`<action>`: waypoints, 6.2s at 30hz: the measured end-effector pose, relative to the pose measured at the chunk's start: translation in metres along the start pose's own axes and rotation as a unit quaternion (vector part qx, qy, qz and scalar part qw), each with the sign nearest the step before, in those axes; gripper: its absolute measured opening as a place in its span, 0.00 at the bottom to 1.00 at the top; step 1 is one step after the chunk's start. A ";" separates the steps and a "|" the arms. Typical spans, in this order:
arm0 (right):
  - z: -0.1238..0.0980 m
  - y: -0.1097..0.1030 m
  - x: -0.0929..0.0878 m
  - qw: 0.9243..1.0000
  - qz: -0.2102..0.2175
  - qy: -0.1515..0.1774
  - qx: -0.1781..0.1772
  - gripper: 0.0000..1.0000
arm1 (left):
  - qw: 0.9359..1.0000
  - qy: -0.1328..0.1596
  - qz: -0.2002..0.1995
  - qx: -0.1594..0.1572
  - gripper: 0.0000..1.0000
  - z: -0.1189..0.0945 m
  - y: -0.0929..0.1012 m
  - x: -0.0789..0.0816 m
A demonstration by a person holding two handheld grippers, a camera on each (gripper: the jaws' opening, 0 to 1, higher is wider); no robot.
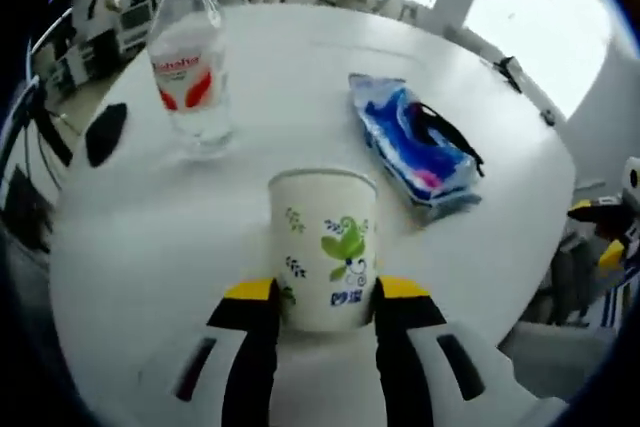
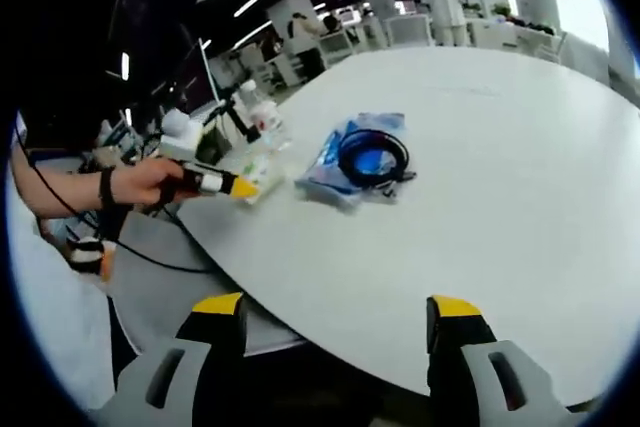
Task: Arrange the tabletop items into an orderly group along one side of the table until the central work area is clear of visible clutter.
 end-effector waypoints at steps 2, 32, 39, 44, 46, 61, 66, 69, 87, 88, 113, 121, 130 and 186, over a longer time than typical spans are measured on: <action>0.001 -0.001 0.003 1.000 -0.002 0.001 0.002 0.74 | 1.000 -0.006 0.012 0.001 0.36 -0.002 0.002 -0.002; 0.023 -0.016 0.026 0.998 -0.036 -0.002 0.056 0.71 | 0.996 0.016 0.079 -0.026 0.37 -0.011 0.000 -0.031; 0.035 -0.030 0.048 0.994 -0.046 0.011 0.095 0.69 | 0.988 0.049 0.137 -0.049 0.37 -0.025 0.016 -0.021; 0.043 -0.040 0.061 0.992 -0.060 0.012 0.111 0.68 | 0.983 0.063 0.156 -0.068 0.37 -0.029 0.025 -0.016; 0.045 -0.044 0.065 0.991 -0.060 0.013 0.122 0.68 | 0.980 0.067 0.171 -0.076 0.37 -0.035 0.034 -0.014; 0.056 -0.079 0.084 0.980 -0.087 0.001 0.177 0.65 | 0.956 0.053 0.268 -0.106 0.37 -0.037 0.067 -0.009; 0.060 -0.087 0.086 0.977 -0.092 -0.003 0.191 0.65 | 0.946 0.051 0.300 -0.112 0.37 -0.034 0.078 -0.006; 0.063 -0.091 0.085 0.976 -0.091 -0.006 0.198 0.65 | 0.938 0.051 0.323 -0.117 0.37 -0.032 0.085 -0.004; 0.060 -0.096 0.067 0.975 -0.077 -0.024 0.207 0.56 | 0.914 0.054 0.368 -0.160 0.38 -0.028 0.122 -0.002; 0.060 -0.096 0.066 0.975 -0.074 -0.024 0.207 0.53 | 0.912 0.054 0.372 -0.163 0.38 -0.028 0.124 -0.003; 0.059 -0.099 0.055 0.973 -0.035 -0.023 0.226 0.12 | 0.882 0.043 0.432 -0.185 0.38 -0.030 0.137 -0.013; 0.061 -0.101 0.052 0.972 -0.023 -0.026 0.231 0.08 | 0.876 0.037 0.442 -0.188 0.38 -0.029 0.136 -0.014; 0.064 -0.111 0.052 0.971 -0.019 -0.029 0.237 0.00 | 0.878 0.033 0.437 -0.191 0.38 -0.026 0.133 -0.015; 0.127 -0.108 0.121 0.967 -0.068 -0.043 0.242 0.00 | 0.980 0.130 0.131 -0.073 0.33 -0.072 0.015 0.004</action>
Point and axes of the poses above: the point that each gripper's makers call its tool centre point, and the gripper's own axes: z roughly forward along the fingers, y roughly to its right, x roughly out of its top, the point moved 9 cm from there along -z, roughly backward along the fingers, and after that the axes turned 5 degrees about -x, right-handed, at the moved point
